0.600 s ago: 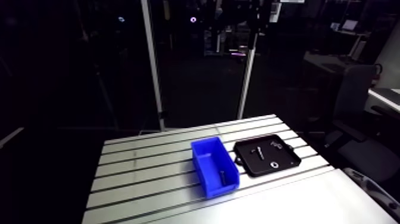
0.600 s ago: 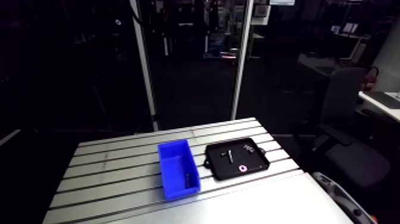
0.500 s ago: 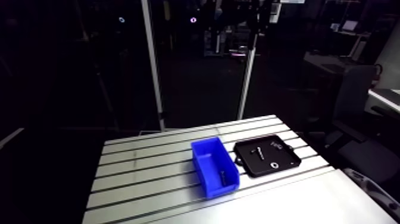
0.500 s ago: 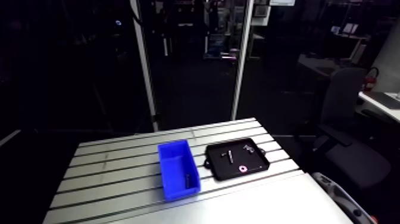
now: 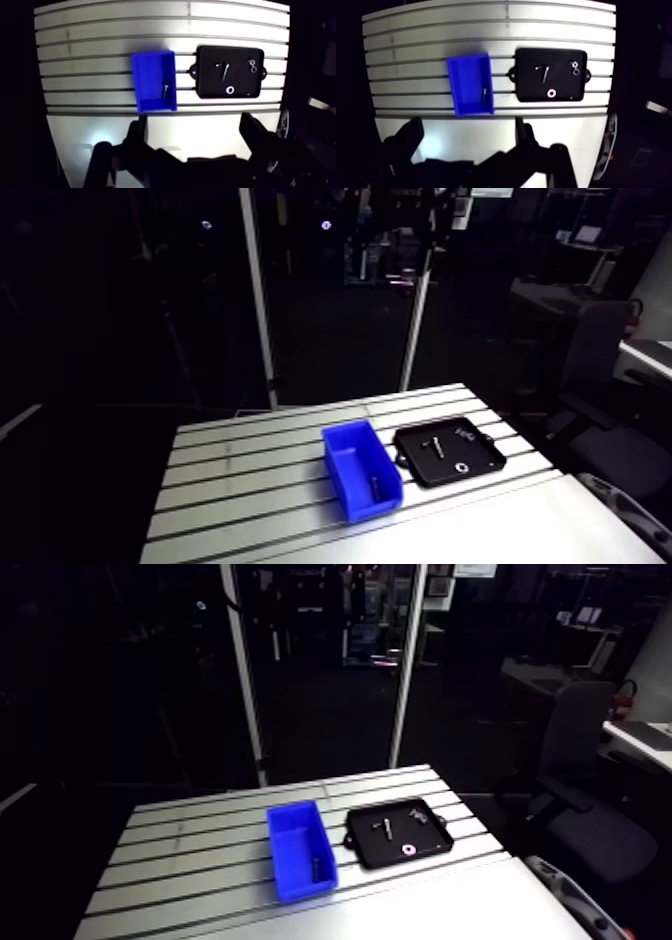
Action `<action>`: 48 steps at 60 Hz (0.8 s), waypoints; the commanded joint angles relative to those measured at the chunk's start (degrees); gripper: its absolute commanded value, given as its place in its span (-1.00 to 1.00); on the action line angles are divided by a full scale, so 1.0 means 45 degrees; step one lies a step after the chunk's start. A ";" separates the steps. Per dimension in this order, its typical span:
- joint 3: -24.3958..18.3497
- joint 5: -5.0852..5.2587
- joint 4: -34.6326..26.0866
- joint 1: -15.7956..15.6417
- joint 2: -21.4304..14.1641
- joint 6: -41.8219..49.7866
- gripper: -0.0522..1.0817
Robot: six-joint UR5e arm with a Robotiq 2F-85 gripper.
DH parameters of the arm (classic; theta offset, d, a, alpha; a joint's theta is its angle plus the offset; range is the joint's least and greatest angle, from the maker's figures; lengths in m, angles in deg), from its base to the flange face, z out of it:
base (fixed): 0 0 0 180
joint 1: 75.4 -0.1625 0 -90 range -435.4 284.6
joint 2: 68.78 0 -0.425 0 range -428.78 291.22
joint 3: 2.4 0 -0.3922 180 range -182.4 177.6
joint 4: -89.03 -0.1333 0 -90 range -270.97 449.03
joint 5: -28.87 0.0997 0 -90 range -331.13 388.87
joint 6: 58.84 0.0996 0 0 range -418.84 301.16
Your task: Pick up the M10 bolt from the tray and put it into the blue bin.
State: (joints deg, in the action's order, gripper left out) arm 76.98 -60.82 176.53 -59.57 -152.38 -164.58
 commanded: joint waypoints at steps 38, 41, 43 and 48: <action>0.0077 -0.0115 0.0018 0.0054 0.0054 -0.0008 -0.89; 0.0133 -0.0117 0.0035 0.0056 0.0054 -0.0009 -0.89; 0.0174 -0.0118 0.0054 0.0074 0.0054 -0.0009 -0.89; 0.0330 -0.0118 0.0057 0.0167 0.0054 -0.0025 -0.89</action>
State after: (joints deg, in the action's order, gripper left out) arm 77.43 -61.23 176.67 -59.37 -152.15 -164.59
